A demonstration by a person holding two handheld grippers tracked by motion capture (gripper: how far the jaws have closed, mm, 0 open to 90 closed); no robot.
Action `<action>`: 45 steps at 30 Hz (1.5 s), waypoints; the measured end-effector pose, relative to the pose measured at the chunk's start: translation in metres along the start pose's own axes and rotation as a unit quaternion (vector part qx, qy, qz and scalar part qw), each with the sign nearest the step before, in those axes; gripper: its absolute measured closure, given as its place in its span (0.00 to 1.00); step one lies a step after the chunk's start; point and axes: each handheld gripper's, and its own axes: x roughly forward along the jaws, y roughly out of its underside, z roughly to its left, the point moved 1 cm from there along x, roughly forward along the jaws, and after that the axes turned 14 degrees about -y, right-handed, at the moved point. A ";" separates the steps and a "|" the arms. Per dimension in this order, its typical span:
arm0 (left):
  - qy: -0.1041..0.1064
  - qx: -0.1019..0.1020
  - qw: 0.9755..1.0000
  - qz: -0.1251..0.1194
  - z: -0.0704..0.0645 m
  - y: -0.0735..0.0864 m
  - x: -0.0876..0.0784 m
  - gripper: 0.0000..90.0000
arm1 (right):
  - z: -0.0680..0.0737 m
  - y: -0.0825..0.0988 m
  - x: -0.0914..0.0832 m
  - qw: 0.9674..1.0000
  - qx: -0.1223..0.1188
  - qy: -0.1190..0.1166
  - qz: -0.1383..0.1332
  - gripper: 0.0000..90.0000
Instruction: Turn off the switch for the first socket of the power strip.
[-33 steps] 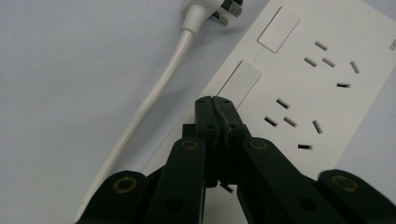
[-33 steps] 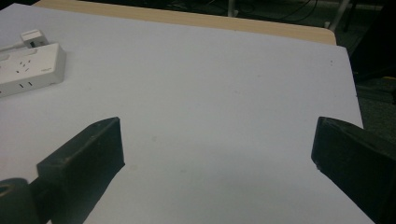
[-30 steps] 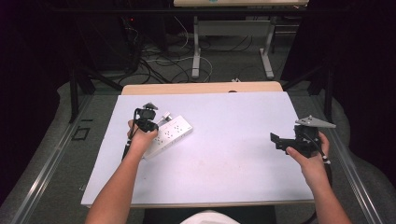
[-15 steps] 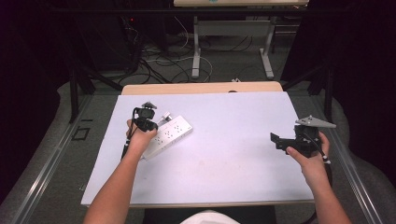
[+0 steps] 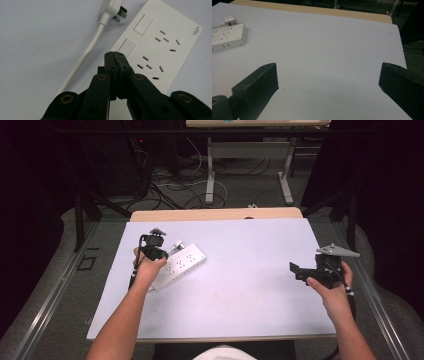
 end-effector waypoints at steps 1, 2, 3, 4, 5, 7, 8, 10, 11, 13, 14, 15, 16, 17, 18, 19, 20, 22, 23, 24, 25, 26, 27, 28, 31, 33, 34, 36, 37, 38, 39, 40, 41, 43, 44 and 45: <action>0.001 -0.005 1.000 0.000 -0.001 0.000 -0.001 1.00 | 0.000 0.000 0.000 1.000 0.000 0.000 0.000 0.02; 0.003 -0.006 1.000 -0.004 -0.001 0.000 -0.001 1.00 | 0.000 0.000 0.000 1.000 0.000 0.000 0.000 0.02; 0.005 -0.003 1.000 -0.003 0.000 0.000 -0.003 1.00 | 0.000 0.000 0.000 1.000 0.000 -0.001 0.000 0.02; 0.005 -0.003 1.000 -0.008 0.000 0.000 -0.003 1.00 | 0.000 0.000 0.000 1.000 0.000 -0.001 0.000 0.02; 0.004 0.002 1.000 -0.006 0.000 -0.001 -0.005 1.00 | 0.000 0.000 0.000 1.000 0.001 -0.001 0.000 0.02; 0.008 -0.003 1.000 -0.011 -0.001 -0.001 -0.006 1.00 | 0.000 0.000 0.000 1.000 0.001 0.000 0.000 0.02; 0.010 -0.001 1.000 -0.016 -0.001 -0.001 -0.007 1.00 | 0.000 0.000 0.000 1.000 0.001 0.000 0.000 0.02; 0.009 0.000 1.000 -0.016 -0.002 -0.001 -0.010 1.00 | 0.000 0.000 0.000 1.000 0.000 0.000 0.000 0.02; 0.011 -0.001 1.000 -0.018 -0.002 -0.001 -0.011 1.00 | 0.000 0.000 0.000 1.000 0.002 0.000 -0.001 0.02; 0.013 -0.001 1.000 -0.023 -0.002 -0.001 -0.013 1.00 | 0.000 0.000 0.000 1.000 0.003 0.000 -0.001 0.02; 0.014 -0.001 1.000 -0.024 -0.003 -0.001 -0.014 1.00 | 0.000 0.000 0.000 1.000 0.003 0.000 -0.001 0.02; 0.015 0.004 1.000 -0.027 -0.002 -0.001 -0.015 1.00 | 0.000 0.000 -0.001 1.000 0.004 -0.001 0.001 0.02; 0.015 0.005 1.000 -0.027 -0.002 -0.001 -0.016 1.00 | 0.000 0.000 0.000 1.000 0.001 0.000 -0.001 0.02; 0.017 0.005 0.999 -0.030 -0.002 -0.001 -0.017 1.00 | 0.000 0.000 0.000 1.000 0.001 0.000 -0.001 0.02; 0.019 -0.001 0.999 -0.032 -0.003 -0.001 -0.018 1.00 | 0.000 0.000 -0.001 1.000 0.001 0.000 0.000 0.02; 0.019 0.004 0.999 -0.034 -0.003 -0.001 -0.019 0.99 | 0.000 0.000 -0.001 1.000 0.001 0.000 0.000 0.02; 0.021 -0.003 0.999 -0.036 -0.004 -0.001 -0.019 0.99 | 0.000 0.000 -0.001 1.000 0.001 0.000 0.000 0.02; 0.023 0.002 0.999 -0.040 -0.003 -0.001 -0.021 0.99 | 0.000 0.000 -0.001 1.000 0.001 0.000 -0.001 0.02; 0.025 -0.003 0.999 -0.043 -0.004 -0.001 -0.022 0.99 | 0.000 0.000 -0.001 1.000 0.001 0.000 -0.001 0.02; 0.025 0.003 0.999 -0.046 -0.003 -0.002 -0.023 0.98 | 0.000 0.000 -0.001 1.000 0.000 0.000 -0.003 0.02; 0.027 0.002 0.999 -0.047 -0.003 -0.002 -0.025 0.98 | 0.000 0.000 -0.001 1.000 0.000 0.000 -0.003 0.02; 0.027 -0.005 0.998 -0.049 -0.004 -0.002 -0.026 0.98 | 0.000 0.000 -0.001 1.000 0.000 0.000 -0.003 0.02; 0.027 0.002 0.998 -0.050 -0.003 -0.002 -0.027 0.98 | 0.000 0.000 -0.001 1.000 0.000 0.000 -0.003 0.02; 0.031 -0.001 0.998 -0.050 -0.003 -0.002 -0.029 0.97 | 0.000 0.000 -0.001 1.000 -0.001 0.000 -0.002 0.02; 0.036 0.002 0.998 -0.058 -0.003 -0.003 -0.033 0.96 | 0.000 -0.001 -0.001 1.000 -0.001 -0.001 0.000 0.02; 0.038 0.004 0.997 -0.063 -0.004 -0.003 -0.036 0.96 | 0.000 -0.001 -0.002 1.000 -0.001 -0.001 0.000 0.02; 0.037 0.003 0.997 -0.066 -0.005 -0.003 -0.037 0.95 | 0.000 -0.001 -0.002 1.000 -0.002 0.000 0.000 0.02; 0.038 0.004 0.997 -0.070 -0.005 -0.004 -0.041 0.95 | 0.000 -0.001 -0.001 1.000 -0.002 0.001 -0.002 0.02; 0.038 0.004 0.997 -0.070 -0.005 -0.004 -0.041 0.95 | 0.000 -0.001 -0.001 1.000 -0.002 0.001 -0.002 0.02; 0.039 0.003 0.997 -0.073 -0.005 -0.004 -0.042 0.94 | 0.000 -0.001 -0.001 1.000 -0.001 0.001 -0.001 0.02; 0.040 0.004 0.996 -0.075 -0.006 -0.004 -0.043 0.94 | 0.000 -0.001 -0.001 1.000 -0.001 0.001 -0.001 0.02; 0.041 0.004 0.996 -0.076 -0.006 -0.004 -0.044 0.94 | 0.000 -0.001 -0.001 1.000 -0.001 0.001 -0.001 0.02; 0.042 0.000 0.996 -0.080 -0.007 -0.005 -0.045 0.93 | 0.000 -0.001 -0.001 1.000 -0.001 0.001 -0.001 0.02; 0.043 0.001 0.995 -0.087 -0.008 -0.005 -0.047 0.91 | 0.000 -0.001 -0.001 1.000 -0.002 0.001 -0.002 0.02; 0.044 0.001 0.995 -0.091 -0.009 -0.005 -0.048 0.91 | 0.000 -0.001 -0.001 1.000 -0.002 0.001 -0.002 0.02; 0.045 0.000 0.995 -0.093 -0.010 -0.005 -0.049 0.90 | 0.000 -0.001 -0.002 1.000 -0.002 0.001 -0.002 0.02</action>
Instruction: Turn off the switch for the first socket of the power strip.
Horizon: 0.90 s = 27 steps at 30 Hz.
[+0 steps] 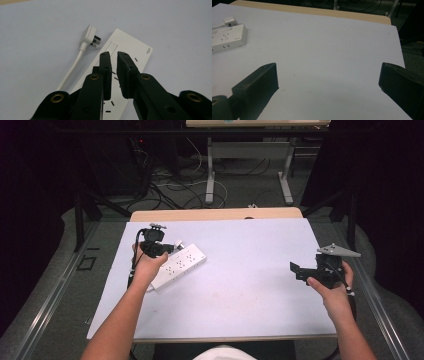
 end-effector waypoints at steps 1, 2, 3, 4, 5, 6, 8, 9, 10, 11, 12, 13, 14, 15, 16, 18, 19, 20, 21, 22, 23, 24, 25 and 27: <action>0.000 0.005 1.000 -0.001 0.000 0.000 -0.001 0.90 | 0.000 0.000 0.000 1.000 0.000 0.000 0.000 0.02; 0.002 0.004 1.000 -0.005 -0.001 -0.001 -0.002 0.89 | 0.000 0.000 0.000 1.000 0.000 -0.001 0.002 0.02; 0.002 0.003 1.000 -0.005 -0.002 -0.001 -0.003 0.88 | 0.000 0.000 0.000 1.000 0.001 -0.001 0.002 0.02; 0.002 0.004 1.000 -0.010 -0.002 -0.001 -0.003 0.88 | 0.000 0.000 -0.001 1.000 0.003 -0.001 0.002 0.02; 0.003 0.005 1.000 -0.009 -0.002 -0.001 -0.005 0.87 | 0.000 0.000 -0.001 1.000 0.003 0.000 0.002 0.02; 0.004 0.007 1.000 -0.012 -0.002 -0.001 -0.005 0.87 | 0.000 0.000 -0.001 1.000 0.003 0.000 0.002 0.02; 0.006 0.006 1.000 -0.016 -0.003 -0.001 -0.007 0.86 | 0.000 0.000 0.000 1.000 0.001 0.001 -0.002 0.02; 0.007 0.008 1.000 -0.018 -0.003 -0.001 -0.008 0.85 | 0.000 0.000 -0.001 1.000 0.002 0.001 -0.001 0.02; 0.008 0.008 1.000 -0.021 -0.003 -0.001 -0.009 0.84 | 0.000 0.000 0.000 1.000 0.002 0.001 -0.003 0.02; 0.010 0.007 1.000 -0.024 -0.003 -0.001 -0.010 0.84 | 0.000 0.000 0.000 1.000 0.002 0.001 -0.002 0.02; 0.009 0.007 1.000 -0.024 -0.003 -0.001 -0.011 0.83 | 0.000 0.000 -0.001 1.000 0.002 0.000 0.002 0.02; 0.011 0.006 1.000 -0.026 -0.003 -0.001 -0.012 0.82 | 0.000 0.000 -0.001 1.000 0.003 -0.001 0.001 0.02; 0.015 0.009 1.000 -0.024 -0.002 -0.001 -0.013 0.81 | 0.000 0.000 -0.001 1.000 0.002 -0.001 0.001 0.02; 0.014 0.010 0.999 -0.029 -0.002 -0.001 -0.013 0.81 | 0.000 0.000 -0.001 1.000 0.002 -0.001 0.002 0.02; 0.016 0.009 0.999 -0.029 -0.002 -0.001 -0.014 0.80 | 0.000 0.000 -0.001 1.000 0.001 -0.001 0.002 0.02; 0.020 0.005 0.999 -0.034 -0.002 -0.001 -0.016 0.79 | 0.000 0.000 -0.001 1.000 0.002 -0.001 0.002 0.02; 0.022 0.003 0.999 -0.033 -0.002 -0.001 -0.017 0.79 | 0.000 0.000 -0.001 1.000 0.002 -0.001 0.002 0.02; 0.023 0.003 0.999 -0.035 -0.002 -0.001 -0.018 0.78 | 0.000 0.000 -0.001 1.000 0.002 -0.001 0.002 0.02; 0.021 0.002 0.999 -0.039 -0.001 -0.001 -0.019 0.78 | 0.000 0.000 -0.001 1.000 0.002 -0.001 0.001 0.02; 0.023 0.002 0.999 -0.038 -0.001 -0.001 -0.020 0.78 | 0.000 0.000 -0.001 1.000 0.002 -0.001 0.002 0.02; 0.025 0.003 0.999 -0.038 0.000 -0.001 -0.021 0.78 | 0.000 0.000 -0.001 1.000 0.002 -0.001 0.002 0.02; 0.026 0.001 0.999 -0.040 0.000 -0.001 -0.022 0.77 | 0.000 0.000 -0.001 1.000 0.001 -0.001 0.002 0.02; 0.027 0.003 0.999 -0.041 0.000 0.000 -0.023 0.76 | 0.001 0.000 -0.001 1.000 0.001 0.000 0.000 0.02; 0.025 0.003 0.999 -0.046 0.000 0.000 -0.024 0.76 | 0.001 0.000 -0.001 1.000 0.001 0.000 0.000 0.02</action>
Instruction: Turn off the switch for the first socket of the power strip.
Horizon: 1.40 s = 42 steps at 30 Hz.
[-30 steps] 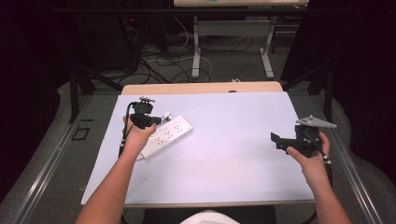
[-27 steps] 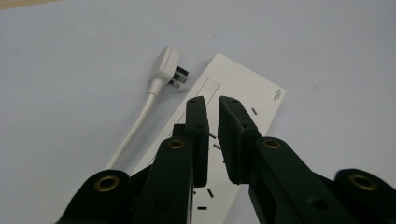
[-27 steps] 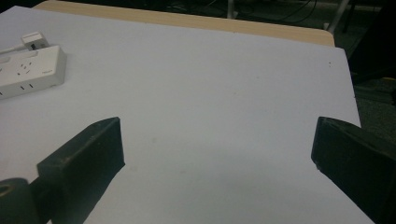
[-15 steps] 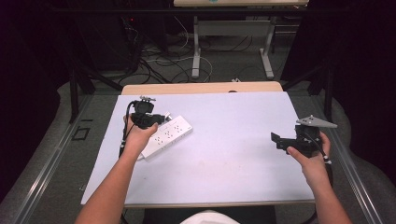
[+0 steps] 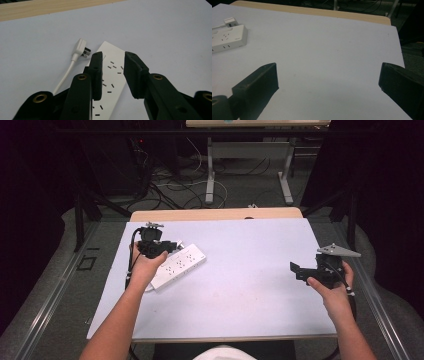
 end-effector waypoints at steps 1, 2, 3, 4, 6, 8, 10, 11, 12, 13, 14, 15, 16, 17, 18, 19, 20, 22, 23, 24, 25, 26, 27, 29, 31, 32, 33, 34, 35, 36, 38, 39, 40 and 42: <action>0.001 0.000 1.000 0.000 0.000 0.000 -0.001 0.74 | 0.000 0.000 0.000 1.000 0.000 0.000 0.000 0.02; 0.001 0.000 1.000 -0.002 -0.001 0.000 -0.001 0.74 | 0.000 0.000 0.000 1.000 0.000 -0.002 0.002 0.02; 0.002 0.001 1.000 -0.003 -0.001 0.001 -0.002 0.74 | 0.000 0.000 0.000 1.000 0.000 -0.002 0.002 0.02; 0.002 0.000 1.000 -0.003 -0.001 0.001 -0.003 0.72 | 0.000 0.000 0.000 1.000 0.002 -0.002 0.002 0.02; 0.003 -0.001 1.000 -0.007 -0.002 0.001 -0.004 0.71 | 0.000 0.000 0.000 1.000 0.003 -0.001 -0.002 0.02; 0.005 0.000 1.000 -0.009 -0.002 0.002 -0.005 0.69 | -0.001 0.000 -0.002 1.000 0.005 -0.003 0.008 0.02; 0.006 -0.001 1.000 -0.013 -0.002 0.003 -0.007 0.66 | -0.002 0.000 -0.001 1.000 0.004 -0.001 -0.006 0.02; 0.005 -0.001 1.000 -0.014 -0.001 0.003 -0.008 0.65 | -0.003 0.000 -0.002 1.000 0.003 -0.004 -0.003 0.02; 0.008 -0.006 1.000 -0.015 -0.002 0.003 -0.009 0.63 | -0.002 0.000 -0.003 1.000 0.009 -0.003 -0.003 0.02; 0.008 -0.012 1.000 -0.020 -0.002 0.003 -0.009 0.62 | -0.004 0.000 -0.002 1.000 0.010 0.000 -0.008 0.02; 0.008 -0.011 1.000 -0.022 -0.001 0.004 -0.010 0.62 | -0.004 0.000 -0.002 1.000 0.010 0.000 -0.008 0.02; 0.008 -0.012 1.000 -0.022 -0.002 0.004 -0.010 0.61 | -0.004 0.000 -0.003 1.000 0.010 -0.002 -0.003 0.02; 0.008 -0.011 1.000 -0.023 -0.001 0.004 -0.010 0.59 | -0.005 0.001 -0.003 1.000 0.012 -0.003 -0.001 0.02; 0.008 -0.009 1.000 -0.024 -0.001 0.004 -0.011 0.59 | -0.005 0.001 -0.003 1.000 0.012 -0.003 -0.001 0.02; 0.009 -0.009 1.000 -0.026 0.000 0.005 -0.011 0.58 | -0.005 0.001 -0.003 1.000 0.012 -0.004 -0.002 0.02; 0.009 -0.011 1.000 -0.028 0.000 0.005 -0.012 0.56 | -0.005 0.001 -0.003 1.000 0.013 -0.004 -0.002 0.02; 0.009 -0.008 0.999 -0.030 0.001 0.005 -0.013 0.54 | -0.005 0.001 -0.003 1.000 0.014 -0.003 -0.001 0.02; 0.010 -0.007 0.999 -0.034 0.002 0.007 -0.015 0.53 | -0.005 0.001 -0.003 1.000 0.012 0.000 -0.004 0.02; 0.012 -0.008 0.999 -0.036 0.003 0.008 -0.016 0.53 | -0.005 0.001 -0.003 1.000 0.011 0.000 -0.007 0.02; 0.014 -0.007 0.999 -0.037 0.003 0.008 -0.017 0.52 | -0.005 0.001 -0.003 1.000 0.011 -0.001 -0.007 0.02; 0.014 -0.004 0.999 -0.039 0.004 0.009 -0.018 0.52 | -0.005 0.001 -0.003 1.000 0.014 0.000 -0.005 0.02; 0.014 -0.004 0.999 -0.040 0.004 0.010 -0.019 0.51 | -0.005 0.001 -0.003 1.000 0.015 -0.002 -0.002 0.02; 0.015 -0.004 0.999 -0.041 0.004 0.011 -0.021 0.51 | -0.004 0.002 -0.002 1.000 0.015 -0.004 -0.002 0.03; 0.016 -0.003 0.999 -0.046 0.004 0.013 -0.023 0.50 | -0.004 0.002 -0.001 1.000 0.010 -0.001 -0.002 0.02; 0.020 -0.001 0.998 -0.052 0.005 0.015 -0.024 0.47 | -0.002 0.001 -0.001 1.000 0.011 -0.004 0.001 0.03; 0.021 -0.002 0.998 -0.054 0.006 0.016 -0.025 0.46 | -0.002 0.001 0.000 1.000 0.012 -0.008 0.000 0.03; 0.021 -0.007 0.998 -0.055 0.007 0.018 -0.026 0.46 | -0.002 0.001 0.000 1.000 0.012 -0.008 0.000 0.03; 0.022 -0.010 0.998 -0.058 0.008 0.019 -0.026 0.44 | -0.002 0.001 -0.001 1.000 0.010 -0.007 0.002 0.03; 0.025 -0.014 0.998 -0.056 0.009 0.020 -0.026 0.44 | -0.002 0.002 -0.001 1.000 0.010 -0.006 0.002 0.03; 0.028 -0.014 0.998 -0.054 0.011 0.021 -0.027 0.43 | -0.003 0.002 -0.001 1.000 0.008 -0.004 0.000 0.03; 0.029 -0.016 0.998 -0.056 0.013 0.024 -0.028 0.40 | -0.003 0.003 0.000 1.000 0.010 -0.003 0.000 0.03; 0.028 -0.013 0.998 -0.055 0.014 0.025 -0.029 0.39 | -0.003 0.003 0.000 1.000 0.010 -0.002 0.000 0.03; 0.029 -0.015 0.998 -0.055 0.015 0.026 -0.030 0.38 | -0.002 0.003 0.000 1.000 0.013 -0.002 -0.002 0.03; 0.030 -0.012 0.998 -0.059 0.017 0.029 -0.033 0.37 | -0.001 0.002 -0.001 1.000 0.008 -0.004 0.003 0.03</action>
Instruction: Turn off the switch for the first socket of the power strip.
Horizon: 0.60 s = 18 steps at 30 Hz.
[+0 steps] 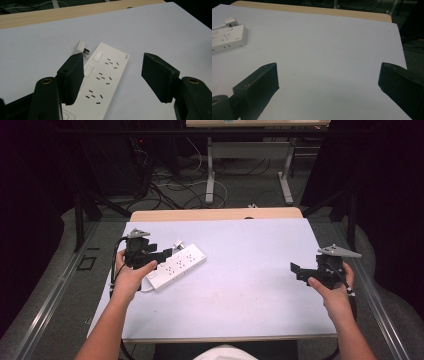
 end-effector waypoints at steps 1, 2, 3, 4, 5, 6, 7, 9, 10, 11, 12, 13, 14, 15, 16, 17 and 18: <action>0.002 -0.004 1.000 -0.001 0.001 0.001 -0.002 0.36 | 0.000 0.000 0.000 1.000 -0.002 0.000 -0.001 0.03; 0.001 -0.009 1.000 -0.002 0.001 0.002 -0.004 0.36 | 0.000 -0.001 0.000 1.000 -0.001 0.000 -0.001 0.03; 0.000 -0.008 1.000 0.000 0.003 0.003 -0.006 0.35 | 0.001 -0.001 0.000 1.000 0.000 -0.001 -0.002 0.03; -0.001 -0.013 1.000 0.001 0.003 0.004 -0.007 0.33 | 0.000 0.000 0.000 1.000 -0.001 -0.003 -0.003 0.03; -0.001 -0.011 1.000 -0.001 0.004 0.005 -0.010 0.33 | 0.000 0.000 0.000 1.000 0.002 -0.003 -0.002 0.03; -0.003 -0.012 1.000 -0.003 0.006 0.006 -0.012 0.33 | 0.000 0.000 0.000 1.000 0.002 -0.001 -0.001 0.03; -0.004 -0.019 1.000 -0.003 0.006 0.008 -0.014 0.33 | 0.000 0.000 0.000 1.000 0.000 -0.001 -0.001 0.03; -0.006 -0.025 1.000 -0.004 0.009 0.010 -0.018 0.29 | 0.000 0.000 0.000 1.000 0.000 -0.001 -0.001 0.03; -0.009 -0.029 1.000 -0.006 0.010 0.011 -0.019 0.24 | 0.000 0.000 0.000 1.000 0.000 -0.001 -0.001 0.03; -0.011 -0.031 0.999 -0.006 0.011 0.011 -0.021 0.24 | 0.000 0.000 0.000 1.000 0.000 -0.001 -0.001 0.03; -0.013 -0.031 0.999 -0.008 0.012 0.012 -0.023 0.21 | 0.000 0.000 0.000 1.000 0.000 -0.001 -0.001 0.03; -0.015 -0.031 0.999 -0.007 0.013 0.013 -0.025 0.19 | 0.000 0.000 0.000 1.000 -0.002 -0.003 -0.002 0.03; -0.015 -0.034 0.999 -0.010 0.015 0.014 -0.027 0.18 | 0.000 0.000 0.000 1.000 0.000 -0.003 -0.002 0.03; -0.016 -0.036 0.999 -0.012 0.016 0.016 -0.029 0.18 | 0.000 0.000 0.000 1.000 0.000 -0.003 -0.002 0.03; -0.018 -0.040 0.999 -0.015 0.017 0.017 -0.031 0.17 | 0.000 0.000 -0.001 1.000 0.001 0.000 -0.001 0.03; -0.018 -0.044 0.999 -0.018 0.018 0.018 -0.032 0.16 | 0.000 0.000 -0.001 1.000 0.001 -0.001 -0.002 0.03; -0.017 -0.043 0.999 -0.017 0.020 0.018 -0.035 0.14 | 0.001 0.000 -0.001 1.000 0.004 -0.001 -0.002 0.03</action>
